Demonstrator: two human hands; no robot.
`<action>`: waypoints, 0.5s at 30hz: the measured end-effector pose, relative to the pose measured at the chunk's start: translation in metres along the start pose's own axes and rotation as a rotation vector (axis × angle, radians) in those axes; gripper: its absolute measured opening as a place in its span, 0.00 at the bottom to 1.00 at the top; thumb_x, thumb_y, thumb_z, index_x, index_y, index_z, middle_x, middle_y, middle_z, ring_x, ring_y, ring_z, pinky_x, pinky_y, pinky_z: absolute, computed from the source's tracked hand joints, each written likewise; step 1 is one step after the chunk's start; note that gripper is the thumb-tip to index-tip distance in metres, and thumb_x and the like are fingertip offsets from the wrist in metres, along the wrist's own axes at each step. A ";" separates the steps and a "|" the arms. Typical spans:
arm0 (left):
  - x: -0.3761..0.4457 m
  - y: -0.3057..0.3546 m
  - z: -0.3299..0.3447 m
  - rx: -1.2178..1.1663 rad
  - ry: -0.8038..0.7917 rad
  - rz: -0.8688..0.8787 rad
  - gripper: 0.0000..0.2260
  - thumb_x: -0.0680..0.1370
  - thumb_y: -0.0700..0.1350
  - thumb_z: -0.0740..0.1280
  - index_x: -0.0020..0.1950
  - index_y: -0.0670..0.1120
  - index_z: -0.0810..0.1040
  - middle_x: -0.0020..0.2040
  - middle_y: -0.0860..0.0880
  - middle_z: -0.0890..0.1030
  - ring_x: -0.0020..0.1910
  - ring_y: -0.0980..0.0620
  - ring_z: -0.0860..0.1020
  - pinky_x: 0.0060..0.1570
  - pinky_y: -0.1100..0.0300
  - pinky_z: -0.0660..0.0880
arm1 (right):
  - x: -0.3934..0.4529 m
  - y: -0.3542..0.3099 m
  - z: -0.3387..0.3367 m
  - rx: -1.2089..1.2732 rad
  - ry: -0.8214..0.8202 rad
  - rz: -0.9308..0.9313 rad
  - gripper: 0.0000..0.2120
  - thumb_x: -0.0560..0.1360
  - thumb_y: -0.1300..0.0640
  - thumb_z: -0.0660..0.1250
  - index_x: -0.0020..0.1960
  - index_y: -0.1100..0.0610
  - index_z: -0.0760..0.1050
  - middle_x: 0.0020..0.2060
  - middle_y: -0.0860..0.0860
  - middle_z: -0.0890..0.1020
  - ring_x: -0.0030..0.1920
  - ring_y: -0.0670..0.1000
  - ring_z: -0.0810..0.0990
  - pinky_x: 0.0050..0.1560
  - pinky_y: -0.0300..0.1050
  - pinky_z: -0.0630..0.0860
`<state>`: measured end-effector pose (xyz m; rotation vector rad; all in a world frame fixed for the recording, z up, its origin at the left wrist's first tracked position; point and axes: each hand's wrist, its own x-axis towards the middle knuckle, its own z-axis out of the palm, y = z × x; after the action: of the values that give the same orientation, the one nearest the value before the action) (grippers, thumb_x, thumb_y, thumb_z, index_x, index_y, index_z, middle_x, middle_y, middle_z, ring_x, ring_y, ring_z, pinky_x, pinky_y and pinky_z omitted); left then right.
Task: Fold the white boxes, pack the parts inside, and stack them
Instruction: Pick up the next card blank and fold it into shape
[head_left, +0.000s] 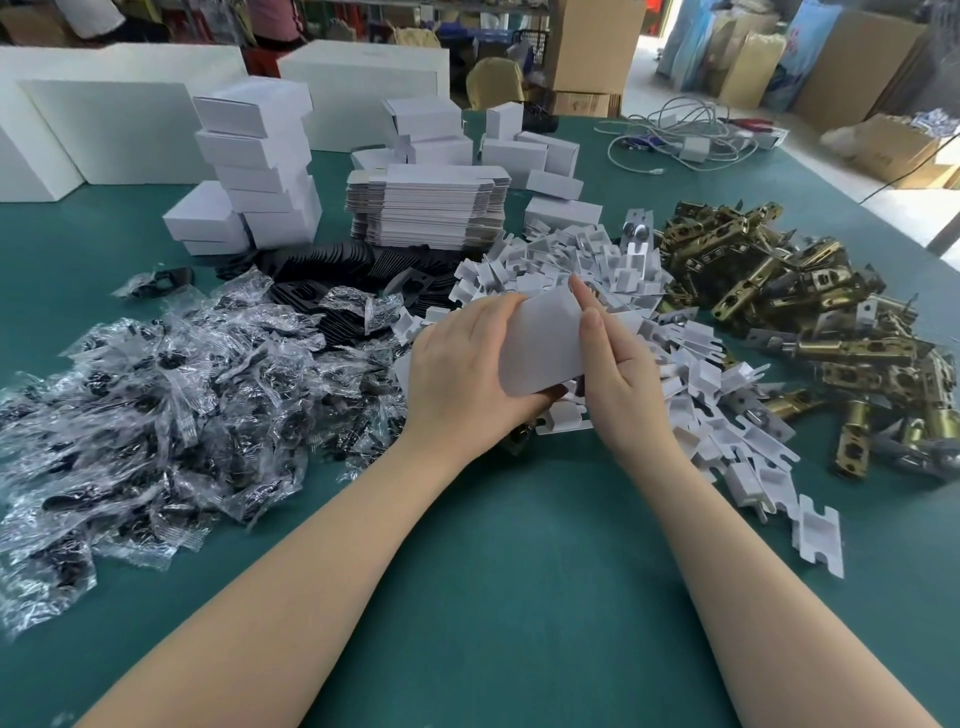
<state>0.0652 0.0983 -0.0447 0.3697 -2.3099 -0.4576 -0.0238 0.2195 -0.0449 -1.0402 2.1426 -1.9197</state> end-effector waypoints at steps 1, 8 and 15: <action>0.000 -0.001 0.000 0.000 0.001 -0.004 0.38 0.62 0.58 0.78 0.68 0.45 0.73 0.64 0.48 0.78 0.63 0.46 0.76 0.61 0.47 0.70 | -0.001 0.000 0.001 -0.011 -0.033 -0.006 0.20 0.84 0.50 0.55 0.74 0.52 0.68 0.65 0.27 0.67 0.69 0.29 0.64 0.66 0.26 0.63; 0.002 -0.007 0.001 0.046 0.034 0.011 0.39 0.60 0.56 0.80 0.68 0.44 0.74 0.63 0.47 0.79 0.61 0.44 0.77 0.59 0.45 0.71 | 0.000 -0.003 -0.008 0.146 -0.212 0.091 0.21 0.78 0.47 0.59 0.68 0.30 0.66 0.71 0.35 0.69 0.64 0.46 0.72 0.70 0.52 0.67; 0.002 -0.004 0.004 -0.033 0.019 -0.054 0.39 0.62 0.58 0.80 0.69 0.46 0.73 0.65 0.49 0.78 0.63 0.46 0.76 0.61 0.47 0.69 | -0.002 -0.007 -0.002 0.215 -0.109 0.062 0.17 0.84 0.58 0.58 0.70 0.46 0.68 0.59 0.32 0.77 0.60 0.34 0.76 0.55 0.31 0.74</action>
<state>0.0620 0.0946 -0.0480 0.4196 -2.2754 -0.5168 -0.0204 0.2225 -0.0389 -0.9995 1.8409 -1.9634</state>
